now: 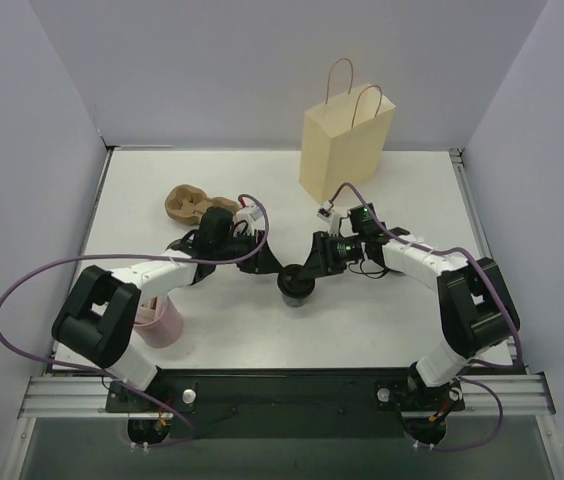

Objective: Pack the takeout coffee

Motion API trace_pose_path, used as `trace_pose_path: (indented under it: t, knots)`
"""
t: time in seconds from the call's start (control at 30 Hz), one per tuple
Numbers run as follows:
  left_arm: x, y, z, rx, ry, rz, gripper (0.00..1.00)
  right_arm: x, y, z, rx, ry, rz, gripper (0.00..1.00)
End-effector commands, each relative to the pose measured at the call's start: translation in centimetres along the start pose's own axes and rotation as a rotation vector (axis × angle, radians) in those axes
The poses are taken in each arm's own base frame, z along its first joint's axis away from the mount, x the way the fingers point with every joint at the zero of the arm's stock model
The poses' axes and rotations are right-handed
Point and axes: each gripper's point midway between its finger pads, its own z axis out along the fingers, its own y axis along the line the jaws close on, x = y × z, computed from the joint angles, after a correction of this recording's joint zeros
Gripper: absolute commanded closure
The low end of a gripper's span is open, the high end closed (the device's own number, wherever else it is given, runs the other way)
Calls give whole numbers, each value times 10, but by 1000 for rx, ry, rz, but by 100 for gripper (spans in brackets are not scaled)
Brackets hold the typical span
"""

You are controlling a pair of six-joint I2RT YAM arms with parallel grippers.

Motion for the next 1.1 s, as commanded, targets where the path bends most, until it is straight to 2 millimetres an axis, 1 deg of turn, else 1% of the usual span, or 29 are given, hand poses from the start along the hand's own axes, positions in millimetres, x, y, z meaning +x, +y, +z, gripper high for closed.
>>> trace_pose_path:
  t: [0.0,0.07,0.13,0.17,0.2,0.23,0.4,0.43,0.47,0.6,0.73,0.77,0.8,0.87,0.93,0.97,1.0,1.03,1.07]
  knots:
    - [53,31,-4,-141,93,-79,57,48,-58,-2,208,47,140,72]
    - [63,37,-6,-166,102,-99,57,49,-59,-3,212,40,143,72]
    - [78,46,-10,-191,98,-116,57,54,-60,-3,221,44,160,72]
    - [82,49,-10,-199,87,-128,58,53,-61,-3,226,38,160,72]
    - [78,50,-10,-197,51,-115,58,49,-62,-3,231,20,150,72]
    - [90,54,-12,-201,61,-131,58,50,-63,-3,232,20,156,72]
    - [100,57,-12,-209,39,-143,59,50,-65,-4,250,18,158,72]
    - [106,63,-13,-245,35,-147,59,51,-65,-4,251,19,158,72]
    - [111,62,-11,-252,45,-132,59,51,-67,-4,255,20,166,72]
    - [126,79,-6,-324,77,-155,59,53,-70,-3,268,20,174,72]
    - [125,82,-2,-337,68,-181,59,55,-66,-4,257,22,172,72]
    - [129,86,-3,-356,75,-192,59,54,-66,-5,257,20,172,72]
    - [136,94,-5,-393,81,-203,59,56,-66,-6,261,21,177,72]
    - [142,94,-5,-388,104,-225,59,55,-63,-7,260,19,170,72]
    - [133,80,-4,-337,90,-221,59,52,-61,-10,260,5,154,72]
    - [129,76,-7,-331,84,-221,59,51,-61,-11,262,1,151,72]
    - [112,63,-12,-305,43,-200,58,57,-60,-13,266,22,167,72]
    - [90,51,-13,-285,7,-171,58,55,-57,-14,260,17,163,72]
    - [83,46,-19,-295,13,-166,57,54,-56,-14,260,13,162,72]
